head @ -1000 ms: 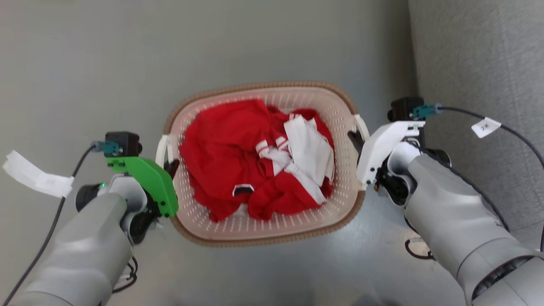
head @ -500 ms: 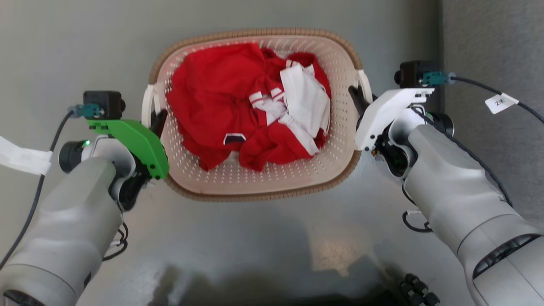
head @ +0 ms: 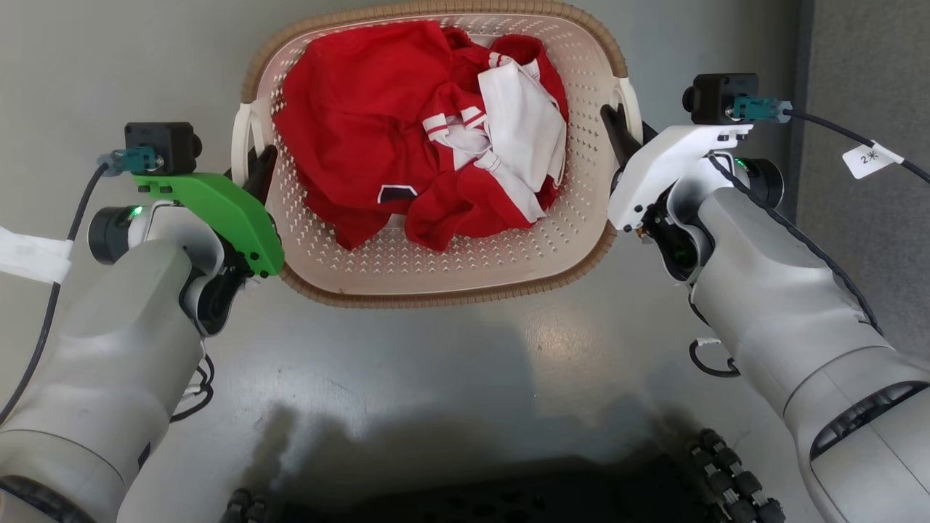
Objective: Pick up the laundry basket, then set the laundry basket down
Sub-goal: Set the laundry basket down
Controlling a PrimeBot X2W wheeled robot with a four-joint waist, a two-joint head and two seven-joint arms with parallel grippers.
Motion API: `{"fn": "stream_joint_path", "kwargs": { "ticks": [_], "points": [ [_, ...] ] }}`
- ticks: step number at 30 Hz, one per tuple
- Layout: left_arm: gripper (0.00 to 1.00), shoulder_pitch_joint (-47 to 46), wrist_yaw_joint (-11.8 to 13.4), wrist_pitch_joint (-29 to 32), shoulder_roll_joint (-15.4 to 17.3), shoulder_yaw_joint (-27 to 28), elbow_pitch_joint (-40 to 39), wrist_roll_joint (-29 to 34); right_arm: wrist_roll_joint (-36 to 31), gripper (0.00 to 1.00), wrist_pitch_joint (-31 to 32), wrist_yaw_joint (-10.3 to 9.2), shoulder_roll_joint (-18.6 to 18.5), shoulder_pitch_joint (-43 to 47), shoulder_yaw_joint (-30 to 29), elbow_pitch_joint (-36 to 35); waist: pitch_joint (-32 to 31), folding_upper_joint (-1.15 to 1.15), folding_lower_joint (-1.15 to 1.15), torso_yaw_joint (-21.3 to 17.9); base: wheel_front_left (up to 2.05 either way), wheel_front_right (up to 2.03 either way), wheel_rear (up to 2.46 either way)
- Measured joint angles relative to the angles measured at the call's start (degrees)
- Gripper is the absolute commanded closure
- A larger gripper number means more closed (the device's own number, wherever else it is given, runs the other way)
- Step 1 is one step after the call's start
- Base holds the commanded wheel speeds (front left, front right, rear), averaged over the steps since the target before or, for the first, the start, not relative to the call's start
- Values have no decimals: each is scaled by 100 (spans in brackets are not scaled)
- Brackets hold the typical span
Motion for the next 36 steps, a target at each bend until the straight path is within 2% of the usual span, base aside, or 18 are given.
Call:
{"fn": "stream_joint_path", "kwargs": {
  "ticks": [16,17,18,19,20,21,25,36],
  "points": [
    [100,-119,-1,-155,-16,-202,132,-2,22,100,-176,2,13,-42,85,129,302,0,-1,17,0,0,0],
    [82,-126,-1,-160,-16,-214,140,-3,47,100,-183,2,13,-42,88,130,303,0,-1,17,0,0,0],
    [72,-137,-1,-160,-19,-227,146,-4,58,88,-203,2,14,-42,91,133,304,0,-1,18,0,0,0],
    [58,-146,-9,-167,-19,-233,149,-11,64,71,-219,1,13,-42,90,142,305,0,-1,19,0,0,0],
    [51,-148,-12,-169,-15,-238,153,-18,77,15,-221,-2,8,-44,83,155,305,0,-1,20,0,0,0],
    [0,-152,-27,-194,-13,-242,165,-20,109,0,-242,-8,-19,-48,68,176,306,0,-1,20,0,0,0],
    [0,-152,-35,-196,16,-269,204,-34,174,0,-272,-13,-133,-94,30,207,311,0,-1,25,0,0,0],
    [0,-153,-35,-265,15,-369,305,-80,315,0,-328,-3,-113,-114,56,223,236,0,-1,31,0,0,0]
  ]
}}
